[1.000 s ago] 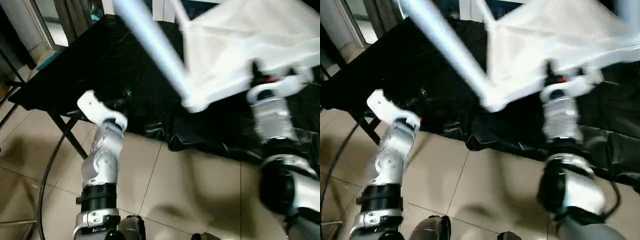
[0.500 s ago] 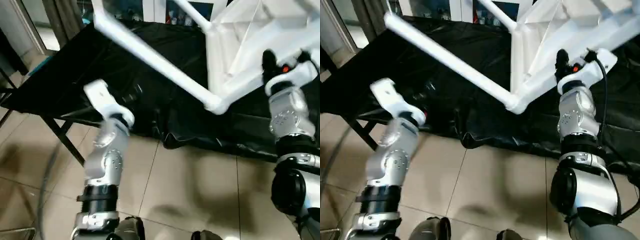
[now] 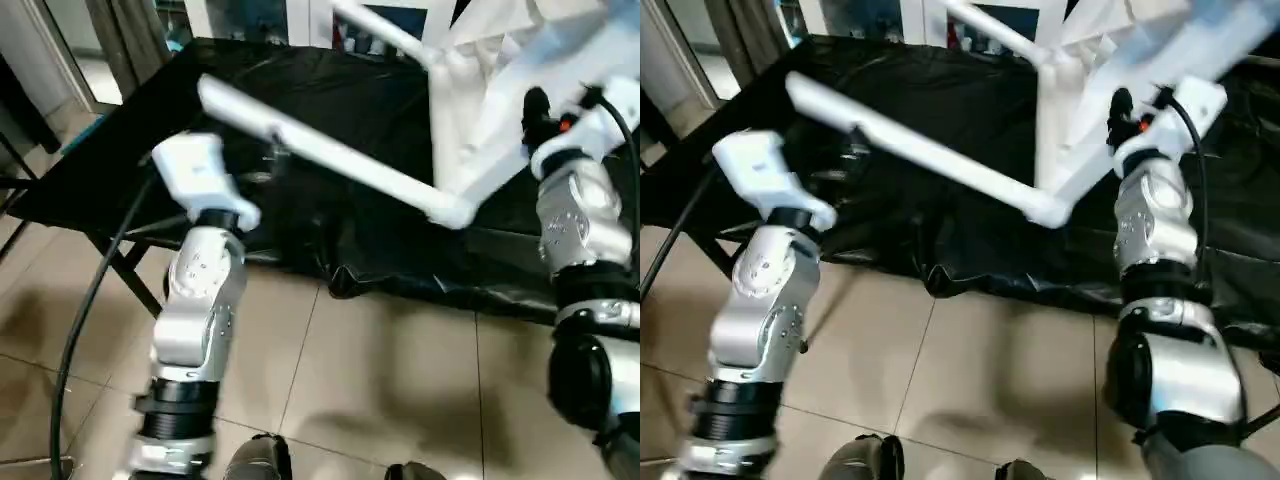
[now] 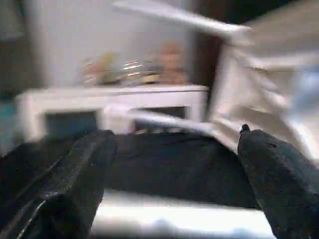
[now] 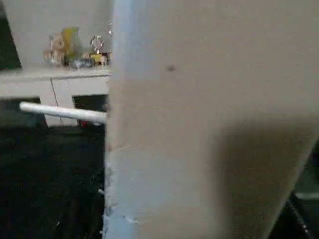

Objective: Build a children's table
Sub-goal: Flip table

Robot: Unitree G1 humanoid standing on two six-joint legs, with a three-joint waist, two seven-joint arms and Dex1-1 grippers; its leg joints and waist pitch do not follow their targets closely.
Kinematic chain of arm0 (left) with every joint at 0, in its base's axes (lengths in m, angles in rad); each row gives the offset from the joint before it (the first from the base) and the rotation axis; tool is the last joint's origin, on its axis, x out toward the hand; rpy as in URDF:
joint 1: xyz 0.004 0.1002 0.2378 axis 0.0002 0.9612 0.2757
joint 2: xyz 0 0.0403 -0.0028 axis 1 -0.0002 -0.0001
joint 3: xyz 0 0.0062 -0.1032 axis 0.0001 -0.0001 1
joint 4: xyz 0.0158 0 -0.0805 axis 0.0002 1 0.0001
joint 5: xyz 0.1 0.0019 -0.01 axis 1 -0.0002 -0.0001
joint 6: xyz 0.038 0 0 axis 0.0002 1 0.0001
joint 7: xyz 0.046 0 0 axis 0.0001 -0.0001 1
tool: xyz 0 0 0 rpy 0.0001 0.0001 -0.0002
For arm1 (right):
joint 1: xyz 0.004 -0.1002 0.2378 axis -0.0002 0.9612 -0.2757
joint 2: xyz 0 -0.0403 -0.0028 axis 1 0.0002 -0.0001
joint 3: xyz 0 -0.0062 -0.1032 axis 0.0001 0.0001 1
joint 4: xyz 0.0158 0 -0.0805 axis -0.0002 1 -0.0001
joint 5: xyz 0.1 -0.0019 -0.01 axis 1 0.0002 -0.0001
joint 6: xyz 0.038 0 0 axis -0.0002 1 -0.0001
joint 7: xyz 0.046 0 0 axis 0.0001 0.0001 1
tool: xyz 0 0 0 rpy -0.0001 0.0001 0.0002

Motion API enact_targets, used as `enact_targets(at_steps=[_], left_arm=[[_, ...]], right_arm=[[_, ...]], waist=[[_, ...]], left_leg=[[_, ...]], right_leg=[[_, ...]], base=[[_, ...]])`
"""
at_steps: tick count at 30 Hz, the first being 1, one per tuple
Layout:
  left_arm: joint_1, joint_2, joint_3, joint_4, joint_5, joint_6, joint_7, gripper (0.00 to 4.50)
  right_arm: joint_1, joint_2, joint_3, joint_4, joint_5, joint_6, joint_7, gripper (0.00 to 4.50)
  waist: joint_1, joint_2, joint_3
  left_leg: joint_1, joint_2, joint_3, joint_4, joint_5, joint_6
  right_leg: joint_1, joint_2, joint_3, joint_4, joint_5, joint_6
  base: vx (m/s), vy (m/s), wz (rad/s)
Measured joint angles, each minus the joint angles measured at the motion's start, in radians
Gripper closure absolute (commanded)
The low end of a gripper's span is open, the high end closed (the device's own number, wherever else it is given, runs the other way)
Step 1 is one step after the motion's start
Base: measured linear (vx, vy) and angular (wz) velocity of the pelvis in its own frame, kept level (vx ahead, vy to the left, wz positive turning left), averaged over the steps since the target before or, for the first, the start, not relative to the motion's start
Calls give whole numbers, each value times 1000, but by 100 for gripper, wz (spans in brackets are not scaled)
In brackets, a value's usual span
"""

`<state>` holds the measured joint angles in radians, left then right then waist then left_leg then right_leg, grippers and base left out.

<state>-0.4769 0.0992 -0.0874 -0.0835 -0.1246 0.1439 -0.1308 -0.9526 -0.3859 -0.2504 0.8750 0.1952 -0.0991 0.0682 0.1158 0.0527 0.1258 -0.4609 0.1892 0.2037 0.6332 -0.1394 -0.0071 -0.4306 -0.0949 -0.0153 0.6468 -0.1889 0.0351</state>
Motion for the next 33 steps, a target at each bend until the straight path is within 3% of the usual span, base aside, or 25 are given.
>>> enact_targets(at_steps=[14, 16, 25, 29, 32, 33], left_arm=[[-5, 147, -90, -27, 35, 65, -207, 11], [-5, 168, -118, -28, 54, 87, -231, 11], [-15, 169, -124, -27, 72, 112, -233, 11], [-19, 166, -112, -27, 82, 115, -219, 11], [-9, 142, -77, -27, 79, 119, -180, 11], [15, 107, -43, -31, 69, 124, -143, 11]], right_arm=[[-33, -47, 78, 64, -118, -20, -6, 257], [-42, -50, 90, 82, -129, -20, -7, 201], [-65, -16, 104, 134, -168, -58, -40, 115], [-57, 1, 104, 130, -167, -89, -39, 103], [-12, 17, 104, 94, -167, -114, -37, 103], [40, 26, 101, 29, -158, -134, -35, 103]], waist=[[0, 3, -5], [-1, 8, -10], [-6, 11, -24], [-8, 14, -32], [-14, 16, -35], [-15, 17, -38]], left_leg=[[-2, 0, 0, 3, 1, 1], [-2, 0, 0, 4, 1, 1], [-2, 1, 0, 5, 1, 1], [-1, 1, 0, 5, 1, 1], [1, 1, 0, 5, 1, 1], [2, 1, 0, 4, 1, 1]], right_leg=[[-2, 0, 0, 1, 0, 0], [-2, 0, 1, 1, 0, 0], [-2, 1, 1, 3, 4, -1], [-2, 1, 1, 2, 6, -1], [0, 1, 1, 2, 7, -1], [1, 1, 1, 1, 7, -1]], base=[[0, 0, 0], [0, 0, 0], [0, 0, 0], [0, 0, 0], [0, 0, 0], [0, 0, 0]])
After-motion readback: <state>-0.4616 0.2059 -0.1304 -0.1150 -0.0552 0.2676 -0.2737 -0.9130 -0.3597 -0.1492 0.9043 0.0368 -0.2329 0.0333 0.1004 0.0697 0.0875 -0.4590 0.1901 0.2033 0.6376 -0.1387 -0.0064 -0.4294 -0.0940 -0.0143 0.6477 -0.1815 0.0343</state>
